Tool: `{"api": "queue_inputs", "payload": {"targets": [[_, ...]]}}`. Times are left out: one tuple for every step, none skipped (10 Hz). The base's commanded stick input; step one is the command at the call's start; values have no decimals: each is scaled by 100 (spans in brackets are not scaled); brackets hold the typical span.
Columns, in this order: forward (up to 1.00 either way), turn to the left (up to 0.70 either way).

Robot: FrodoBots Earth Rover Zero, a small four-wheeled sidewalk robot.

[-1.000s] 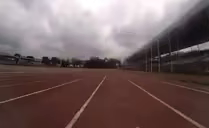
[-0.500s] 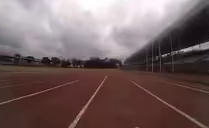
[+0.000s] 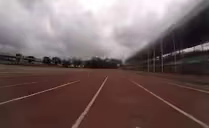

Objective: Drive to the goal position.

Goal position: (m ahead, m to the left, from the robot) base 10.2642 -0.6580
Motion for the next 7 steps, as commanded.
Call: {"api": "queue_inputs", "payload": {"targets": [[70,0],[70,0],[70,0],[70,0],[70,0],[70,0],[70,0]]}}
